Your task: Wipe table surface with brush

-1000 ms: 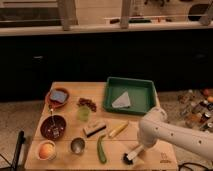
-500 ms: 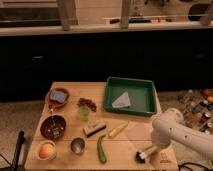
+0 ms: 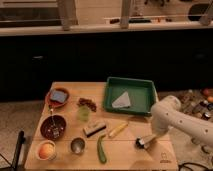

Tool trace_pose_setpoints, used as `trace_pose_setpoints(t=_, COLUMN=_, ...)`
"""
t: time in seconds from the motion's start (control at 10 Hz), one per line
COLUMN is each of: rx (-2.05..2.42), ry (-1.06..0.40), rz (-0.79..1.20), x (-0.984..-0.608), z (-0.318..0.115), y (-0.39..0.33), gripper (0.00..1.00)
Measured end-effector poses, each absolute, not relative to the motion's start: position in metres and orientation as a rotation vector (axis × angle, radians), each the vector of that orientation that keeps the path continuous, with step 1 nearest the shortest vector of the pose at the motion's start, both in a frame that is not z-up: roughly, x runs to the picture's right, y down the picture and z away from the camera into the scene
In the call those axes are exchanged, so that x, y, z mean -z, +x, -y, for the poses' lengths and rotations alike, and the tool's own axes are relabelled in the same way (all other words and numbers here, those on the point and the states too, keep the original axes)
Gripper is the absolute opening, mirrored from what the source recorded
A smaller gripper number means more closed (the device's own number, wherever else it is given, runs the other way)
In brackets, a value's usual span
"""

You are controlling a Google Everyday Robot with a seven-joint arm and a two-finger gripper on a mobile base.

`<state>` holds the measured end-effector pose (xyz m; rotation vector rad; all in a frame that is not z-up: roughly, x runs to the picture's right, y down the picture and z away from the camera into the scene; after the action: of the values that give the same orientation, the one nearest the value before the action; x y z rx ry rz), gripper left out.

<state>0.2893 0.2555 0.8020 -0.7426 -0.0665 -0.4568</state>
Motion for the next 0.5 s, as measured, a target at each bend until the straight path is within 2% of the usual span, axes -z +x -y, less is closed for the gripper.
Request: trace_pose_setpoints(t=0.5, rx=0.589, ry=-0.733, rz=0.135, x=-0.804, z=-0.260, y=0.220, gripper=0.00)
